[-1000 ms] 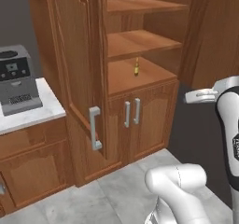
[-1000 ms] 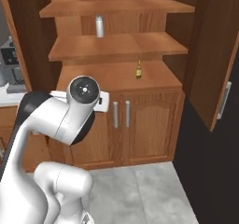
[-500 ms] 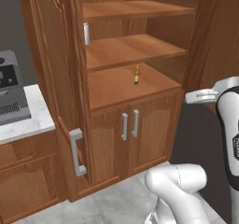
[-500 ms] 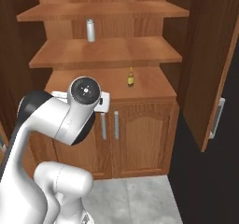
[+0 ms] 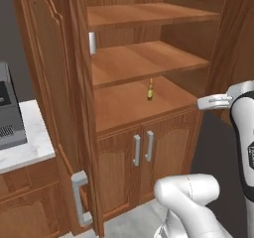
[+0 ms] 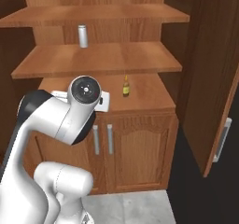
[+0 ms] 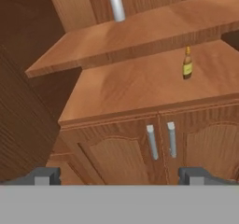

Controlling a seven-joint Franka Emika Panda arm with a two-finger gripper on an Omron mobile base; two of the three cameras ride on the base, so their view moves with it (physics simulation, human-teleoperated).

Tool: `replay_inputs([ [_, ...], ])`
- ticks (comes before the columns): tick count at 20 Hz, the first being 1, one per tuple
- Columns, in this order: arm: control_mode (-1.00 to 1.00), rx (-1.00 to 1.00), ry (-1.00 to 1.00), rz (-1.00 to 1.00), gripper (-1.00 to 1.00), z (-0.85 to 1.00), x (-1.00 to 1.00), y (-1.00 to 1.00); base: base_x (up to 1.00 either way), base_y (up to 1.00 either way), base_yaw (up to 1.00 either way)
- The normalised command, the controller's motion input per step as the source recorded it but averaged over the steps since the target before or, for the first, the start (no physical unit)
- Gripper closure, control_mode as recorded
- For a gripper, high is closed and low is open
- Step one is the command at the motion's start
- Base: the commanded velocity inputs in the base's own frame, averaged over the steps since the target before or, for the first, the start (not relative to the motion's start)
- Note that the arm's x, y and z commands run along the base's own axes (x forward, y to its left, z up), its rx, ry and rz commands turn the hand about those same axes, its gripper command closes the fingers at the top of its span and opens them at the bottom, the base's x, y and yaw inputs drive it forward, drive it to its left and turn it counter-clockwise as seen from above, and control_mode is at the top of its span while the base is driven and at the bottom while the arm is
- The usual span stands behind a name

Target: Pick the cinnamon and honey bottle from the cabinet and place them next to the mug.

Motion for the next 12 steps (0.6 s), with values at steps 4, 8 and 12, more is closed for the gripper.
replay_inputs([
  [4, 1.00, 0.00, 0.00, 0.00, -1.00, 0.00, 0.00, 0.00, 0.57, -0.20, 0.04],
  [8, 1.00, 0.00, 0.00, 0.00, -1.00, 0.00, 0.00, 0.00, 0.21, -0.37, 0.15],
  [12, 1.00, 0.00, 0.00, 0.00, -1.00, 0.00, 0.00, 0.00, 0.12, -0.30, 0.13],
])
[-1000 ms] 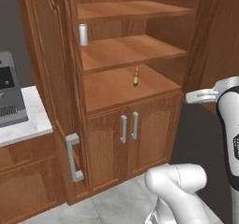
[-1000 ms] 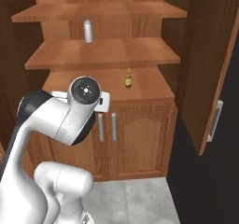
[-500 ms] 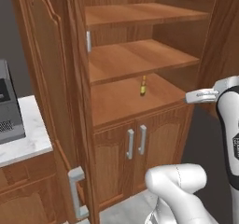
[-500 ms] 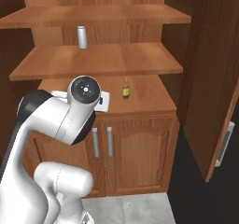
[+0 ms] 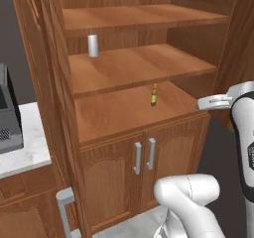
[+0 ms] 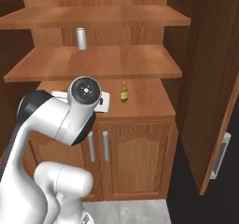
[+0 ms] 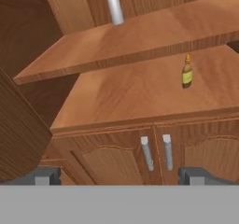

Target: Pick the cinnamon and honey bottle from the cabinet and place them next to the mug.

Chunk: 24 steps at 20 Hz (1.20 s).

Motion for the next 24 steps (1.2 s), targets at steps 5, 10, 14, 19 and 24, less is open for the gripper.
replay_inputs([
  [5, 1.00, 0.00, 0.00, 0.00, -1.00, 0.00, 0.00, 0.00, 0.27, -0.27, 0.13],
  [10, 1.00, 0.00, 0.00, 0.00, -1.00, 0.00, 0.00, 0.00, 0.50, -0.17, 0.06],
  [14, 1.00, 0.00, 0.00, 0.00, -1.00, 0.00, 0.00, 0.00, 0.60, -0.25, 0.01],
  [19, 1.00, 0.00, 0.00, 0.00, -1.00, 0.00, 0.00, 0.00, 0.30, -0.38, 0.11],
  [24, 1.00, 0.00, 0.00, 0.00, -1.00, 0.00, 0.00, 0.00, 0.13, -0.26, 0.11],
])
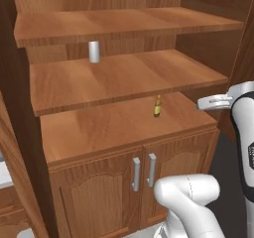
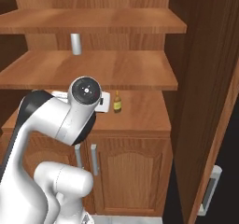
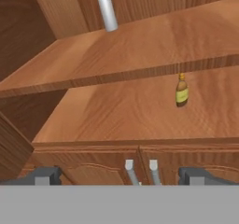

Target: Pick the cinnamon and honey bottle from the cabinet and place them next to the mug.

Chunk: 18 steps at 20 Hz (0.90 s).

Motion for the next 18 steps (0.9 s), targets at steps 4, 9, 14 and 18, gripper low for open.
replay_inputs([
  [4, 1.00, 0.00, 0.00, 0.00, -1.00, 0.00, 0.00, 0.00, 0.32, -0.01, 0.01],
  [9, 1.00, 0.00, 0.00, 0.00, -1.00, 0.00, 0.00, 0.00, 0.44, 0.00, 0.00],
  [14, 1.00, 0.00, 0.00, 0.00, -1.00, 0.00, 0.00, 0.00, 0.18, 0.00, 0.00],
  [18, 1.00, 0.00, 0.00, 0.00, -1.00, 0.00, 0.00, 0.00, 0.00, 0.00, 0.00],
])
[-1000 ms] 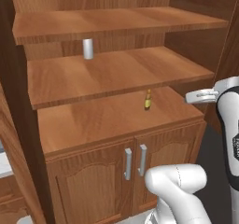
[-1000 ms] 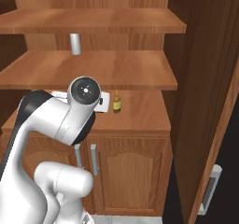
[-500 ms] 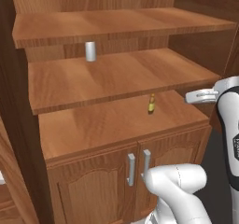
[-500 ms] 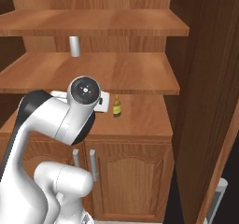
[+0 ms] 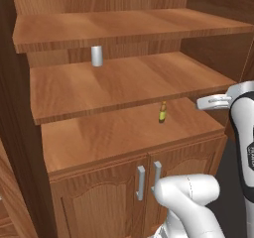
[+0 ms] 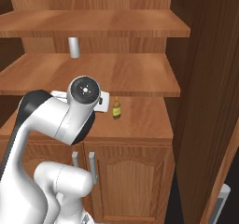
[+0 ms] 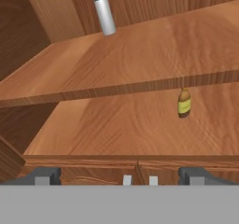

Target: Pick the cinnamon and honey bottle from the cabinet and place them next to the mug.

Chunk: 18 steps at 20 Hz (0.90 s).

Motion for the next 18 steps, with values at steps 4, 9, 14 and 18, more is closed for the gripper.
replay_inputs([
  [4, 1.00, 0.00, 0.00, 0.00, -1.00, 0.00, 0.00, 0.00, 0.00, 0.00, 0.00],
  [9, 1.00, 0.00, 0.00, 0.00, -1.00, 0.00, 0.00, 0.00, 0.00, 0.00, 0.00],
  [14, 1.00, 0.00, 0.00, 0.00, -1.00, 0.00, 0.00, 0.00, 0.00, 0.00, 0.00],
  [18, -1.00, 0.00, 0.00, 0.00, -1.00, 0.00, 0.01, 0.00, 0.00, 0.00, 0.00],
])
